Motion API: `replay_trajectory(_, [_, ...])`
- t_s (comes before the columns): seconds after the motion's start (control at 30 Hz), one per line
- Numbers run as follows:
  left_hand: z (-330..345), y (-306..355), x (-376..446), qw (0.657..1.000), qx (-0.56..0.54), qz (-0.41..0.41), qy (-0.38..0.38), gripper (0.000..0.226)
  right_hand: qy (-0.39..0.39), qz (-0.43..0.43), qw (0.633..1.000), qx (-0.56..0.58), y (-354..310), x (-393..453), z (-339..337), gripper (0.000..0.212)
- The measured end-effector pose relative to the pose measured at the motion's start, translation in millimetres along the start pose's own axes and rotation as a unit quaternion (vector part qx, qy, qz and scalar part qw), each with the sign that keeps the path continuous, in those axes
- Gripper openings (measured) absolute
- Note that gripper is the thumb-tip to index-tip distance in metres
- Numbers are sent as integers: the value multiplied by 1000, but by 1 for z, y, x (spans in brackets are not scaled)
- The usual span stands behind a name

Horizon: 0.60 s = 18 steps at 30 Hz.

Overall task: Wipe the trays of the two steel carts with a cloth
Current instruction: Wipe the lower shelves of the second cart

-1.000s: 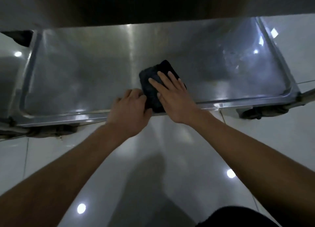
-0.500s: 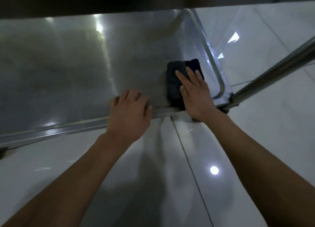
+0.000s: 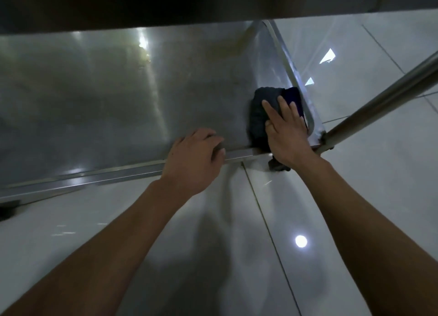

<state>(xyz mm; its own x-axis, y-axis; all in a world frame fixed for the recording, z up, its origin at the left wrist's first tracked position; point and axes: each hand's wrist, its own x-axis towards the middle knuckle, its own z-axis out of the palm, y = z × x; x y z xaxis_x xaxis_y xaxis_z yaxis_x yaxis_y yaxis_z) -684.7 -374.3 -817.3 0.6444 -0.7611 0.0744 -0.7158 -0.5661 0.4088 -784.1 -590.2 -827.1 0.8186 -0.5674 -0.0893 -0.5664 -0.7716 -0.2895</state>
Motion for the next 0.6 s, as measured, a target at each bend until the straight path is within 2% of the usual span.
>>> replay_trajectory(0.17, [-32,-53,-15,992,60,-96,52,27,-22,-30,999,8,-63,16,16,53])
replay_trajectory(0.33, [-64,-104,-37,977,92,-184,58,28,-82,-114,990,21,-144,39,33,54])
replay_trajectory(0.47, [-73,-128,-63,975,104,-187,59,20,-110,-169,979,17,-221,50,56,55])
replay_trajectory(0.6, [-73,-142,-82,979,105,-164,66,28,-122,-202,972,18,-273,51,78,53])
